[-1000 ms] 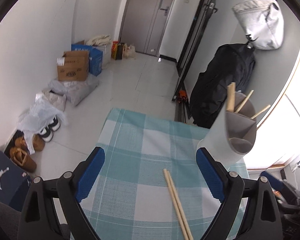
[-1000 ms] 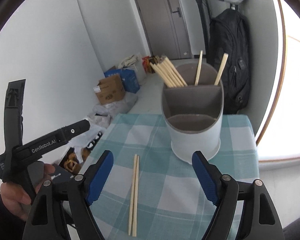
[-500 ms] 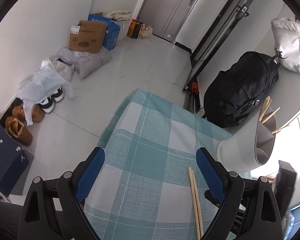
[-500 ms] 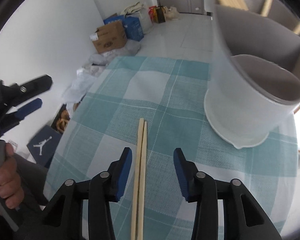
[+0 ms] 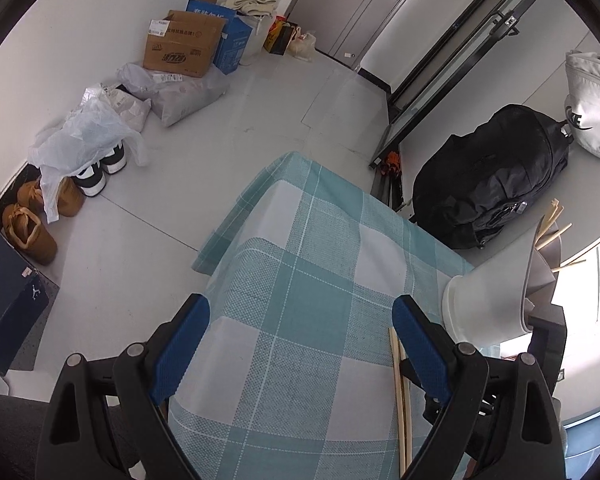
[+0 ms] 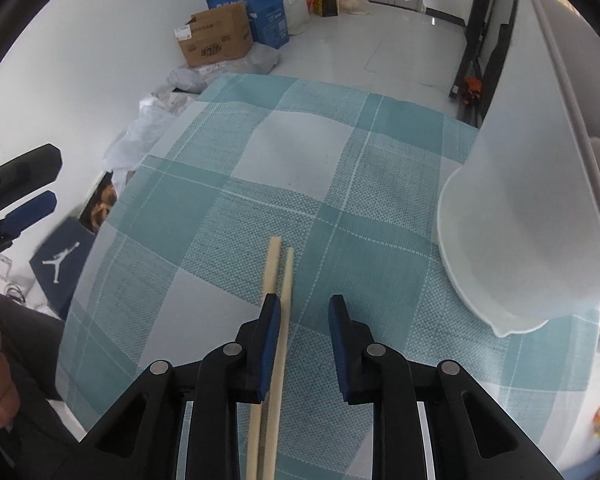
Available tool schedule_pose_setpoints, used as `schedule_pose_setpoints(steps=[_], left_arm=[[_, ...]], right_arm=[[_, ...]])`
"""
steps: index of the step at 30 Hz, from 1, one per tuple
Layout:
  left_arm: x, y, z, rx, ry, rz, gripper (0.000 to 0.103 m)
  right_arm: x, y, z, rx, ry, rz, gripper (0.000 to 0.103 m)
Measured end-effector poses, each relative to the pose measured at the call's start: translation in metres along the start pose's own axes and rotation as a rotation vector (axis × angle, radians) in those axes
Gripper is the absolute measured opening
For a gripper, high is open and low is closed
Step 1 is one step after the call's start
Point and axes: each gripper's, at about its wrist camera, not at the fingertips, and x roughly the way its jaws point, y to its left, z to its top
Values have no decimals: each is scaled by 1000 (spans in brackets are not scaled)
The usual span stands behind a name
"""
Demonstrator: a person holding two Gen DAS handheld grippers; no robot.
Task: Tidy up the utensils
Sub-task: 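Lower the right gripper onto the chopstick pile and grasp one chopstick, then carry the chopstick above the holder with the right gripper while the left gripper lowers to the last chopstick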
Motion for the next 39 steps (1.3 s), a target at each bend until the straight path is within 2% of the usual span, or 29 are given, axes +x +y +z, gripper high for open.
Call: schedule_pose_setpoints(steps=[3,5,17,21,24,28,32,39], left_arm=[[3,4,0,-13,14,5,90],[4,6,1,-21,18,6,90],[5,15,4,-51,17,9,90],[8,13,3,-10,-9,60,90],[12,16,0,-6,9,63,90],[12,20,0,-14,17,67,90],[13,17,-2,-1,19,77,90],[17,10,-4,19,33,81,90]], right_arm=[[1,6,3,-31,14,-37,22],[1,8,4,-41,17,-41,25],[12,16,23,-46,17,-55,27],[8,18,17,-41,-15,-63,19],[10,20,18,-33,-28,-52,3],[11,16,24,15,-28,-13,3],[-6,8,30,83,-96,37,3],[-63,2,21,106,-309,54,3]])
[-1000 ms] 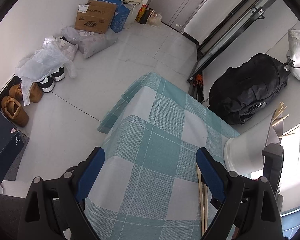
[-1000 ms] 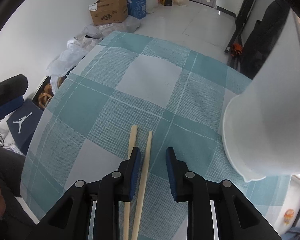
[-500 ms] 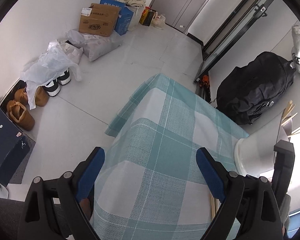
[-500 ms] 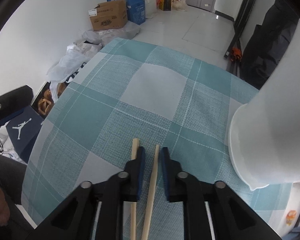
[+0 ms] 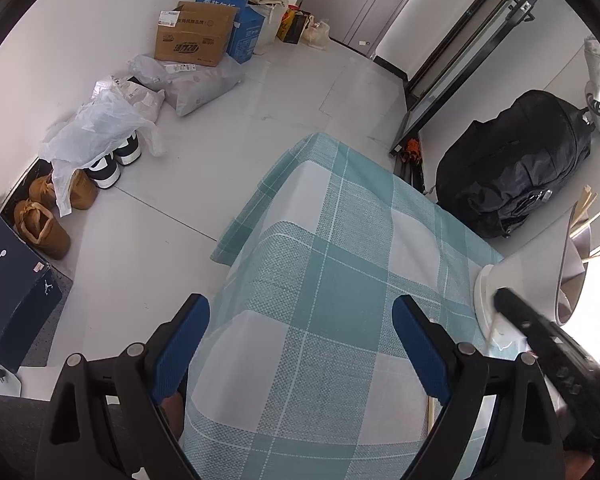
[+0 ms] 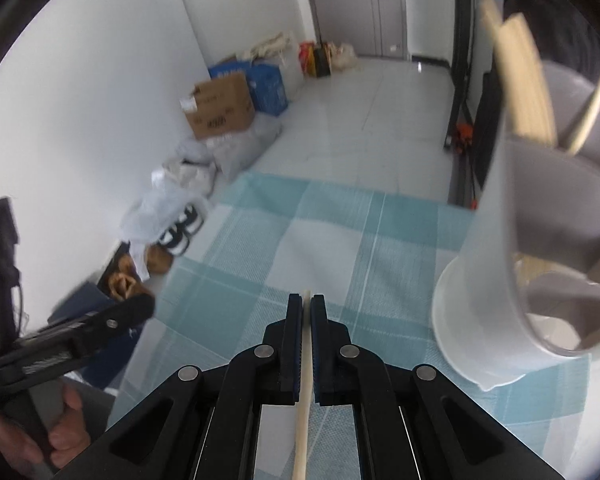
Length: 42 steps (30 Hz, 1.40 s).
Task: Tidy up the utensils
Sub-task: 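Carry the chopstick above the holder with the right gripper while the left gripper lowers to the last chopstick, then grasp the last chopstick on the cloth with the left gripper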
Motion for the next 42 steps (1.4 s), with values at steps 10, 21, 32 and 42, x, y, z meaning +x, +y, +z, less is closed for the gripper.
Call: schedule_pose_setpoints(steps=[10,21,32,42], left_arm=[[5,-26,-12,99,26,18,90],[17,-68,-26,235,127,-26,90],[43,-107,-32,336,196,106,90],[55,-122,-45,398,213,229,70]], right_arm=[[-86,-31,-29,133,-356,-36,3],[-114,-64,-57,215,-361,-30,3],[-121,-144,-89,567,-332,48,3],[-117,-183,-106,738,-285,134,3]])
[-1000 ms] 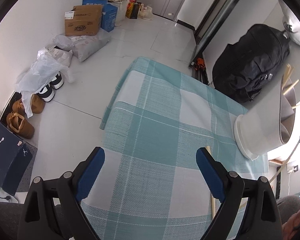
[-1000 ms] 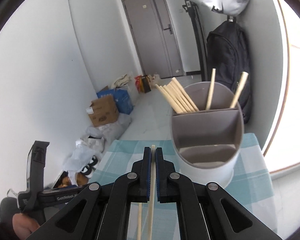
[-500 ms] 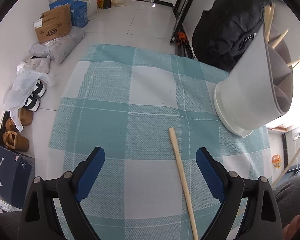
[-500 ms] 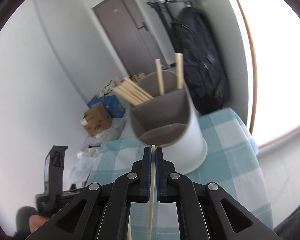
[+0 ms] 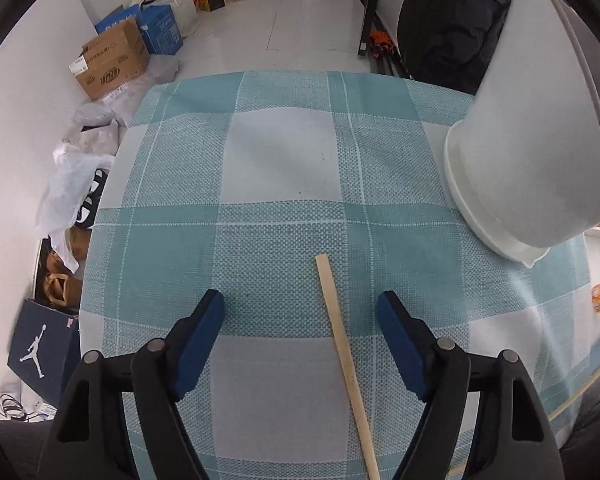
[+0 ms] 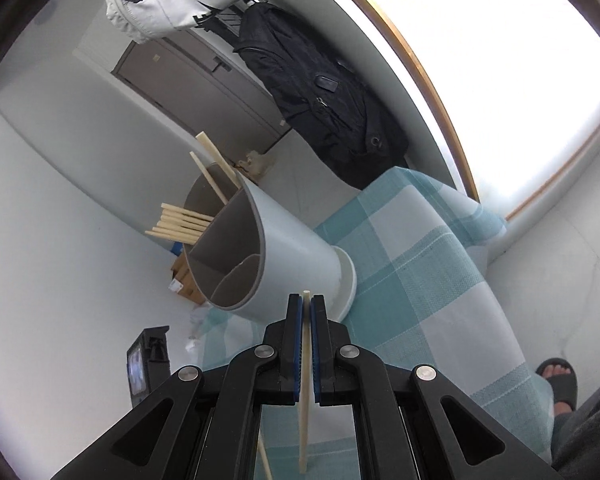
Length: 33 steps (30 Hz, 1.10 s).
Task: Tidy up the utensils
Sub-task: 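Grasp the last chopstick on the cloth with the left gripper, then lift the chopstick toward the holder with the left gripper while the right gripper holds its chopstick above it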
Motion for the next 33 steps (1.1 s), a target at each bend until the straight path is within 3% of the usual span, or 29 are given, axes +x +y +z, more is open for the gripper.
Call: schedule_pose_setpoints(steps=[8,10,13,21,29,33], left_arm=[[-4,-18,2,67,-19,18,27],[-4,-29,3,103,-19,22,6],[-3,-32,4,93,-17,33,3],[-11,-9,2,-39,-52,-82,3],[-66,-7,-5,-98,-262,-154,3],[-88,-7,-12,-104,-348,-176,3]], right_arm=[[2,-16,2,89,43,23,3],[0,-17,2,93,39,30,3],[-4,-18,3,100,34,45,3],[-12,-18,2,71,18,42,3],[-17,-1,-5,-18,2,39,3],[-18,10,-10,-52,7,81,3]])
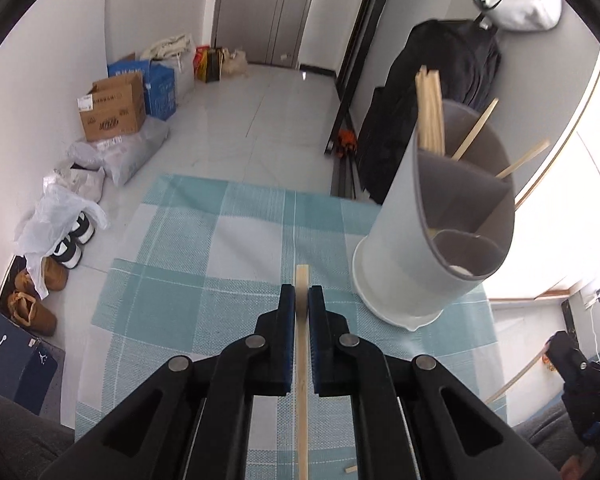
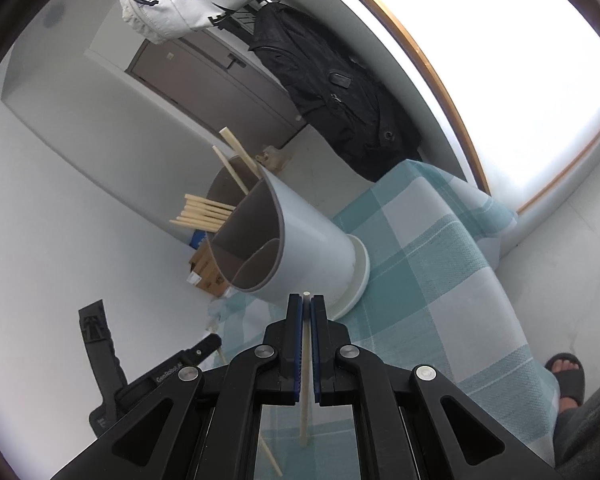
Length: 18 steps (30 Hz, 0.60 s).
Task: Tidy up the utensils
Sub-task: 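Lift the chopstick toward the holder with the left gripper while the right gripper holds its chopstick above it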
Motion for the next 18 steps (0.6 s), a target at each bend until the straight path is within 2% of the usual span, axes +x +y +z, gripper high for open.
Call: schedule_pose_setpoints(steps=[6,12,18], left_arm=[[-16,6,0,-16,-89,-51,2],[-28,11,-1,9,-128,-71,2],[-42,2,-3,76,-156,-114,2]], right_arm=[[-4,20,-8,-100,-19,2,3],[-6,38,-14,-191,-25,-11,3],[-12,61,-17,-283,-50,-32,3]])
